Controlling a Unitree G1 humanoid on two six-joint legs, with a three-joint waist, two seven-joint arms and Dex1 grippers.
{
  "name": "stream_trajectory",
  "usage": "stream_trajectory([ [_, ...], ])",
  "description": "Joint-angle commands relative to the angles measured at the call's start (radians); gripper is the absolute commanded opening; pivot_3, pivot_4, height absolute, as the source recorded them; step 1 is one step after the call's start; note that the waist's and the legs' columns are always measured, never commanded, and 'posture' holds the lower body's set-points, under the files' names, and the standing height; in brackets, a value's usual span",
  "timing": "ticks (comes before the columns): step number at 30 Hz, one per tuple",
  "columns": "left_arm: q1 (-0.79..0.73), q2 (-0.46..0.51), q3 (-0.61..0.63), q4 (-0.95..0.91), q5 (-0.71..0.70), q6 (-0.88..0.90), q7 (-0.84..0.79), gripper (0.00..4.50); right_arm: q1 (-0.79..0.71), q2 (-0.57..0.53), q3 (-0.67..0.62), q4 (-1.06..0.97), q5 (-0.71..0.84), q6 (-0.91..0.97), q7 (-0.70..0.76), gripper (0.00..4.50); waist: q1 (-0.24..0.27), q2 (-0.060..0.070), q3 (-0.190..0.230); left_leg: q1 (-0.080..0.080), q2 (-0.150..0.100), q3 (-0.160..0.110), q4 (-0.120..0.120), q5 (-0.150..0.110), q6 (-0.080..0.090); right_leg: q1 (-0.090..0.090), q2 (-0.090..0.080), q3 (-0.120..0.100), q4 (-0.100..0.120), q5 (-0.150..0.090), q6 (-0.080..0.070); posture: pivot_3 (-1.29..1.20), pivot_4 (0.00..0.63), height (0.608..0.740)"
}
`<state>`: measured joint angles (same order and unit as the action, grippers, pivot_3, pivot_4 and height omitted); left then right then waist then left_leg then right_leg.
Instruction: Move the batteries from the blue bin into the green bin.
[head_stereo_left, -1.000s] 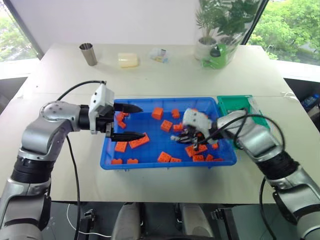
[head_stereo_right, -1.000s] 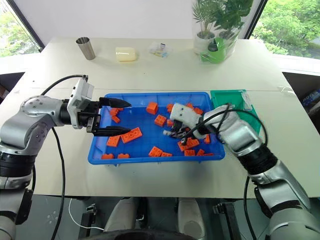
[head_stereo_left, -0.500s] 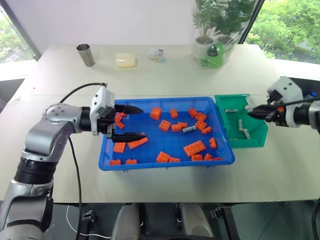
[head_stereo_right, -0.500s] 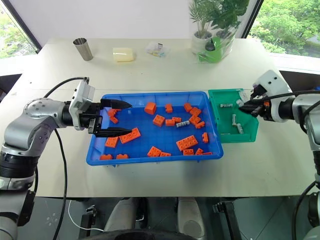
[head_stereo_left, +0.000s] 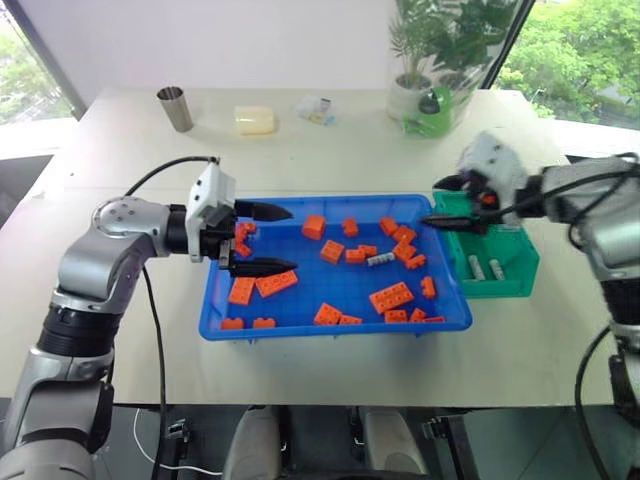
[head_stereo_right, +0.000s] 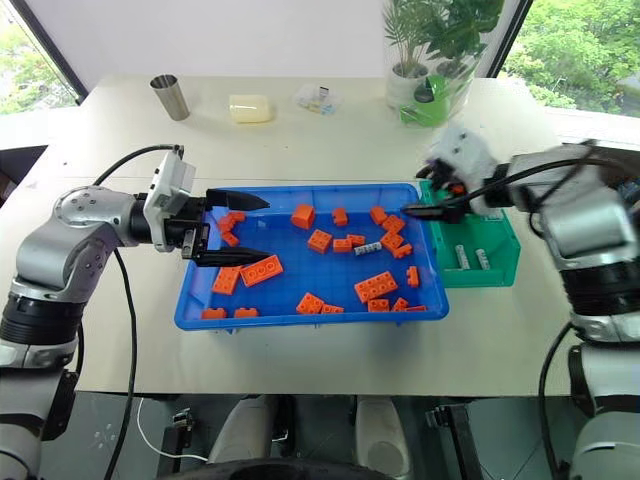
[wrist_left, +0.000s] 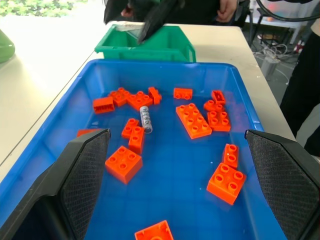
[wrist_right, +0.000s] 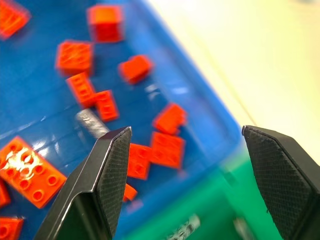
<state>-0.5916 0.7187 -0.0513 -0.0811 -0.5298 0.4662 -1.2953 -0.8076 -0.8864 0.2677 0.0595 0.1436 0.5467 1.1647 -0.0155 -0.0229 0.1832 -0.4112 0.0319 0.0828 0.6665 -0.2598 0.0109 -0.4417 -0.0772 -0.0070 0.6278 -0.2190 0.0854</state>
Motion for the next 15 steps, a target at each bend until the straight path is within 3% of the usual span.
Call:
stream_trajectory([
  [1, -0.006, 0.011, 0.018, -0.026, -0.002, -0.005, 0.004, 4.50, -0.045, 0.034, 0.109, 0.080, -0.088, -0.140, 0.094, 3.63, 0.002, 0.000, 0.000, 0.000, 0.000, 0.000, 0.000, 0.000, 0.000, 0.000, 0.000, 0.000, 0.000, 0.000, 0.000, 0.00, 0.150, 0.736],
  [5, 0.000, 0.019, 0.031, -0.042, -0.007, 0.005, 0.021, 4.50, -0.096, 0.100, 0.192, 0.250, -0.171, -0.233, 0.138, 3.63, 0.003, 0.000, 0.000, -0.001, 0.000, 0.002, 0.001, 0.000, 0.000, 0.000, 0.000, 0.000, 0.000, 0.001, 0.002, 0.00, 0.150, 0.736],
  [12, 0.041, 0.042, 0.057, -0.085, -0.024, 0.020, 0.044, 4.50, -0.135, 0.189, 0.206, 0.430, -0.233, -0.284, 0.168, 3.63, -0.001, 0.000, 0.000, -0.001, 0.000, 0.002, 0.001, 0.000, 0.000, 0.000, 0.000, -0.001, 0.001, 0.001, 0.002, 0.00, 0.150, 0.736],
  [15, 0.046, 0.045, 0.064, -0.090, -0.026, 0.024, 0.045, 4.50, -0.116, 0.192, 0.204, 0.414, -0.237, -0.279, 0.197, 2.36, 0.004, 0.000, 0.000, -0.001, 0.000, 0.002, 0.001, 0.000, 0.000, 0.000, 0.000, -0.001, 0.001, 0.001, 0.002, 0.00, 0.150, 0.736],
])
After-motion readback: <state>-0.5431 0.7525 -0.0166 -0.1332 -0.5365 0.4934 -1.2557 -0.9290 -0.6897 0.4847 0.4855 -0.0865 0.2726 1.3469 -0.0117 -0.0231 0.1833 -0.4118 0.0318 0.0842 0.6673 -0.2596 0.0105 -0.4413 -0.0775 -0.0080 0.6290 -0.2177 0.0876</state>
